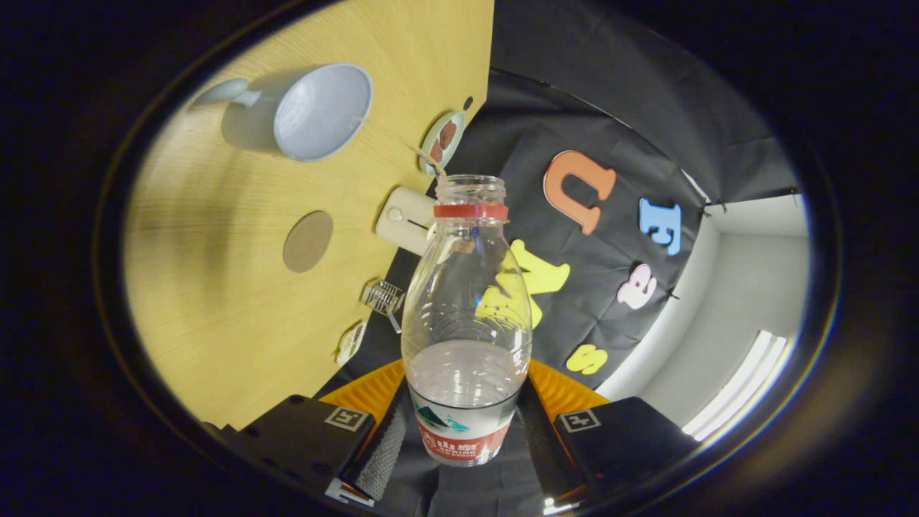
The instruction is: Take the bottle from table, then pour the juice into the cup, finally place the bottle on the coaster
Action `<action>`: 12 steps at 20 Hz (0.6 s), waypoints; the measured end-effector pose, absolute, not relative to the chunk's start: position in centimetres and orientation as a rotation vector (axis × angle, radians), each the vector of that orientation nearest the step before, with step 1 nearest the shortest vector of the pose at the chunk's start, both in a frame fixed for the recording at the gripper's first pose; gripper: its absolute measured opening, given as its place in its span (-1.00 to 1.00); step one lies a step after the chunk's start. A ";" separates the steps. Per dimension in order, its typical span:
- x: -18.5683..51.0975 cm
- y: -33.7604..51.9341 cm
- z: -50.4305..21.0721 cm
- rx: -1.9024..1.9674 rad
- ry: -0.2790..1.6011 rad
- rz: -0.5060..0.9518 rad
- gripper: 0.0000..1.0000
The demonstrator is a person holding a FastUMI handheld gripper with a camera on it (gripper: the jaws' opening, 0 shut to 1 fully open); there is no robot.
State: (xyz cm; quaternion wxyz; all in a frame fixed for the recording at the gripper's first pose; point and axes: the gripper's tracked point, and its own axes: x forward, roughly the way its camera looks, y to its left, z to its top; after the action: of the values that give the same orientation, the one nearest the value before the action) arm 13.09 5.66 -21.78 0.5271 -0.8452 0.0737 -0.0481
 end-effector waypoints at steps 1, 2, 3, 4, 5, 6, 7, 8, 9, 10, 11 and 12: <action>13.1 5.7 -21.8 -2.027 0.177 -0.117 0.63; 13.0 5.8 -21.6 -2.032 0.179 -0.119 0.63; 13.1 5.7 -21.5 -2.036 0.182 -0.120 0.63; 13.2 5.9 -21.2 -2.042 0.177 -0.120 0.63; 13.1 6.2 -20.9 -2.051 0.171 -0.124 0.63; 13.1 6.2 -20.6 -2.058 0.170 -0.132 0.63; 13.0 6.1 -20.5 -2.067 0.169 -0.136 0.63; 13.1 6.1 -20.2 -2.074 0.169 -0.143 0.63; 13.1 6.2 -20.1 -2.080 0.172 -0.148 0.63; 13.1 6.4 -20.1 -2.089 0.170 -0.145 0.63; 13.1 6.6 -20.0 -2.103 0.170 -0.144 0.63; 13.1 6.5 -19.9 -2.112 0.172 -0.149 0.63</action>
State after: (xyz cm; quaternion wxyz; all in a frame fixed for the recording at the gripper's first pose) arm 13.06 6.47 -19.89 0.4870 -0.8683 0.0709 -0.0611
